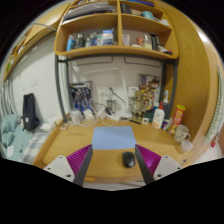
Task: Arrange mouse
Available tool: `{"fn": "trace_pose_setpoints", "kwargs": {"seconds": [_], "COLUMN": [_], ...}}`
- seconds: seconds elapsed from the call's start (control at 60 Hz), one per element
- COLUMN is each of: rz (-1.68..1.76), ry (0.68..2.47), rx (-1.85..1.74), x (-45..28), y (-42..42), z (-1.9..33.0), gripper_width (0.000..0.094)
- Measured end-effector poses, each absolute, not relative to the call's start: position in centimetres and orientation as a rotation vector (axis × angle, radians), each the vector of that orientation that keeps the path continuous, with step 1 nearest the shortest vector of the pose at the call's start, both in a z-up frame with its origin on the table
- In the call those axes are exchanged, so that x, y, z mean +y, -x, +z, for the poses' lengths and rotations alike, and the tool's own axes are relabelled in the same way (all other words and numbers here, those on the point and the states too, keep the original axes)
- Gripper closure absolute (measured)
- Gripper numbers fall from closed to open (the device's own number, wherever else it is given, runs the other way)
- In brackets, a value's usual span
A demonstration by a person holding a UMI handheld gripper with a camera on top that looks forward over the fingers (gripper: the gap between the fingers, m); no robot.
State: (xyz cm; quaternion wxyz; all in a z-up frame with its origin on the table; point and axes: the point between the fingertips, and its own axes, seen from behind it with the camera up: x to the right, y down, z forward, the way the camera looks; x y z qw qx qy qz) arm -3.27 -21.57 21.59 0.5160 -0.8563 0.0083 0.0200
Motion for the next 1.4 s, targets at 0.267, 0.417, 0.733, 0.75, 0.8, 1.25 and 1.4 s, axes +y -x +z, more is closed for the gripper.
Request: {"fn": "trace_pose_setpoints", "kwargs": {"seconds": [0.267,0.417,0.733,0.75,0.8,1.25,1.4], "rz": [-0.007,-0.001,0.045,0.041,0.036,-0.026,-0.099], "ry": [2.152,2.188,2.155,2.153,2.145,2.142,2.011], "rx": [0.024,-0.011,-0.004,-0.004,0.010,0.046,0.044], "x": [-18.7,-14.8,-9.5,-9.4,-9.3,-9.6,-5.6], "y": [-2.4,-2.9,-3.3,-3.4,-3.5,-4.2,-7.5], "z": [8.6,3.6,-0.5,-0.5,-0.5,0.9,10.2], "gripper_width": [0.0082,0.0075,0.0340,0.0398,0.0460,0.0660,0.0658]}}
